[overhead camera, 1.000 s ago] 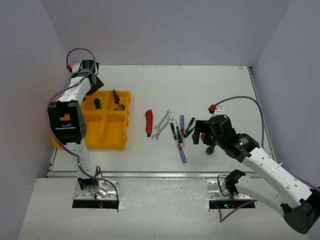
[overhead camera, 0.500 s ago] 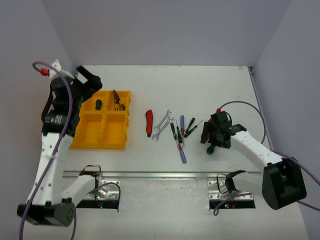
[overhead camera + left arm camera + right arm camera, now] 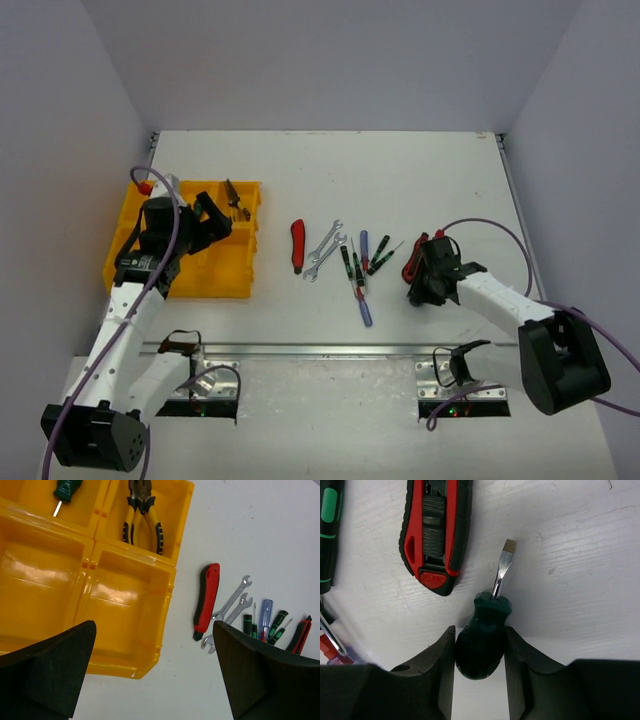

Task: Sort the tools into containers

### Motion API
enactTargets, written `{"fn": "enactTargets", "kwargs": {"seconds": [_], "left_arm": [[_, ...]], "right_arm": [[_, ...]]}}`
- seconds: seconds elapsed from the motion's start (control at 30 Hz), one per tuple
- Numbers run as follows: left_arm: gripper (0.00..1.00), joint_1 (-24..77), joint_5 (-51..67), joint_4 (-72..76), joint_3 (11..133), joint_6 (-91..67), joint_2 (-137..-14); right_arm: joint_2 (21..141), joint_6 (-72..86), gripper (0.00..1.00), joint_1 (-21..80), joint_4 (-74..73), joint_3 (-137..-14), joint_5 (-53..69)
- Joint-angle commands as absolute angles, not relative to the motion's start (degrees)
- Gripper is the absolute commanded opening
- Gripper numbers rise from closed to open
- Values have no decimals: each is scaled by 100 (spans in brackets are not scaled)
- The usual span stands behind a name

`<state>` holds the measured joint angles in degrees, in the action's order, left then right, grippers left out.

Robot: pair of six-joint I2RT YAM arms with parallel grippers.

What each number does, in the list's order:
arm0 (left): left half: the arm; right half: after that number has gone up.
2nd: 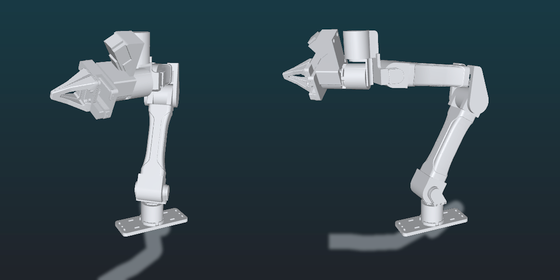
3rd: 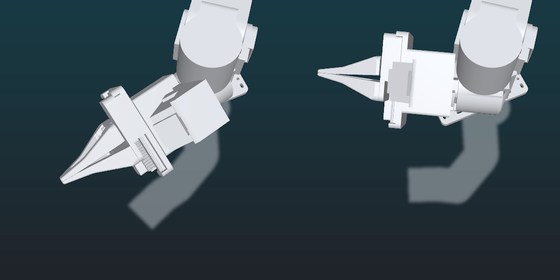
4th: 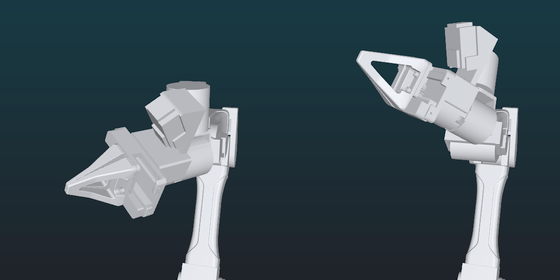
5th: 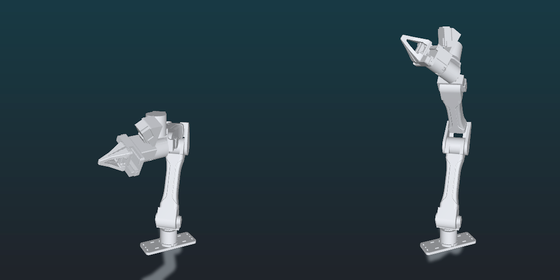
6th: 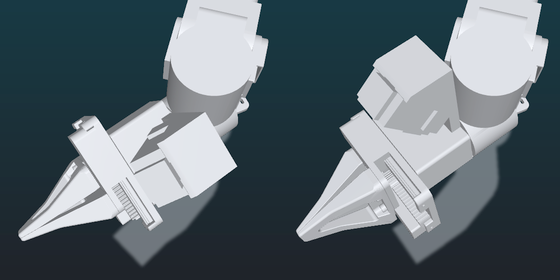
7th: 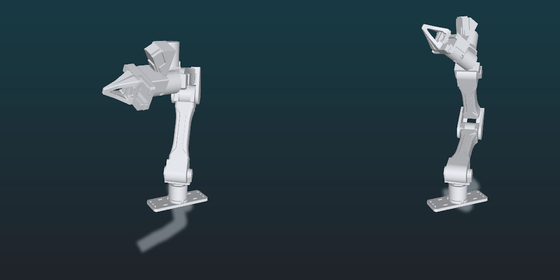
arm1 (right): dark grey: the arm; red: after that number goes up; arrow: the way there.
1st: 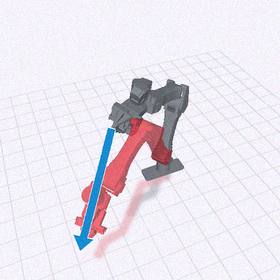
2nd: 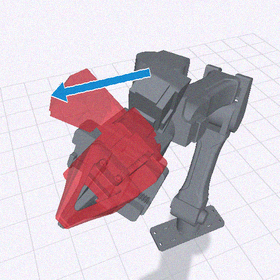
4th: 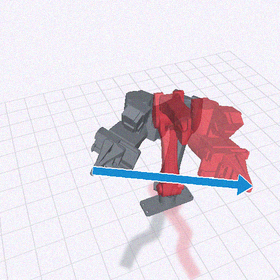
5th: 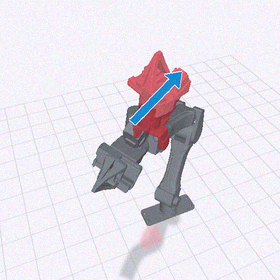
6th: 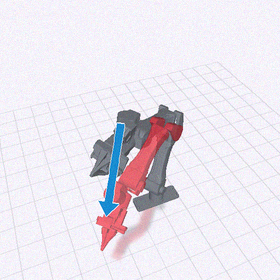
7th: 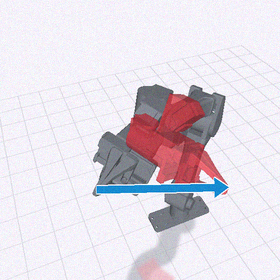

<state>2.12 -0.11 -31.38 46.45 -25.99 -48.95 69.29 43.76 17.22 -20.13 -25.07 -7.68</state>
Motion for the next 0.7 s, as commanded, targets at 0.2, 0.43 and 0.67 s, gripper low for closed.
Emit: {"fn": "enactTargets", "kwargs": {"seconds": [0.2, 0.43, 0.67], "left_arm": [[100, 1717, 3552, 842, 3142, -4754, -4915], [100, 3539, 2752, 2267, 3189, -5006, -5315], [73, 4022, 2450, 2316, 3439, -5000, -5873]], "right_arm": [[4876, 3134, 0, 3783, 402, -2437, 1661], [4767, 3243, 0, 4262, 1861, -2465, 2947], [4987, 3463, 0, 4483, 2286, -2674, 2876]]}}
